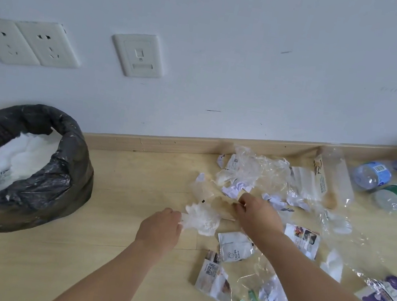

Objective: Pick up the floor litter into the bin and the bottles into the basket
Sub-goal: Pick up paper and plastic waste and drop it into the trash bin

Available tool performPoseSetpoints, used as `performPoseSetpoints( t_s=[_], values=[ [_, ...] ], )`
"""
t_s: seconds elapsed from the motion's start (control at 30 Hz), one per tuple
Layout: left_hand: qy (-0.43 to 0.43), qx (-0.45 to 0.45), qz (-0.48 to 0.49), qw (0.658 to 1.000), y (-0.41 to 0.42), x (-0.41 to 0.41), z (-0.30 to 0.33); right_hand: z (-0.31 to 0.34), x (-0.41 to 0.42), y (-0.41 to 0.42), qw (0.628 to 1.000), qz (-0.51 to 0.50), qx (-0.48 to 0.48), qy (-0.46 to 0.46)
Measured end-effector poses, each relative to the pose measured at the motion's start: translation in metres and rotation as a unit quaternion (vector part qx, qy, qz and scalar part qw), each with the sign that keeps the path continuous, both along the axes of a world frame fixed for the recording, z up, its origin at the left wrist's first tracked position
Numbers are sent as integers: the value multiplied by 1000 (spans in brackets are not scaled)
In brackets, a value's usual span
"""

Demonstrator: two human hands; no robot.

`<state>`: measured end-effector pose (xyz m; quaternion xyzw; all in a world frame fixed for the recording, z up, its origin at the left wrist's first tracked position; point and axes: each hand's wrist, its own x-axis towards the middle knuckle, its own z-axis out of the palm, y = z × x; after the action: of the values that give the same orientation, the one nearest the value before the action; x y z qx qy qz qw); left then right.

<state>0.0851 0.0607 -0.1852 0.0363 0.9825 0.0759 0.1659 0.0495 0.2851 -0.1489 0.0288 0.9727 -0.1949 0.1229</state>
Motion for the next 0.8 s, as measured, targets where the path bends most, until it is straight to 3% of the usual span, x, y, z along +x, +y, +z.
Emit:
performPoseSetpoints(
  t_s=[0.33,0.53,0.67,0.8],
  values=[
    [15,196,135,971,-64,-7,107,92,2,-51,987,-74,-143,11],
    [67,274,144,949,-140,-8,195,156,-13,-140,931,-154,-330,26],
    [80,243,148,955,-204,-7,226,194,-25,-212,916,-130,-378,33],
    [121,281,179,935,-260,-8,235,224,-38,-280,920,-85,-379,42]
  ],
)
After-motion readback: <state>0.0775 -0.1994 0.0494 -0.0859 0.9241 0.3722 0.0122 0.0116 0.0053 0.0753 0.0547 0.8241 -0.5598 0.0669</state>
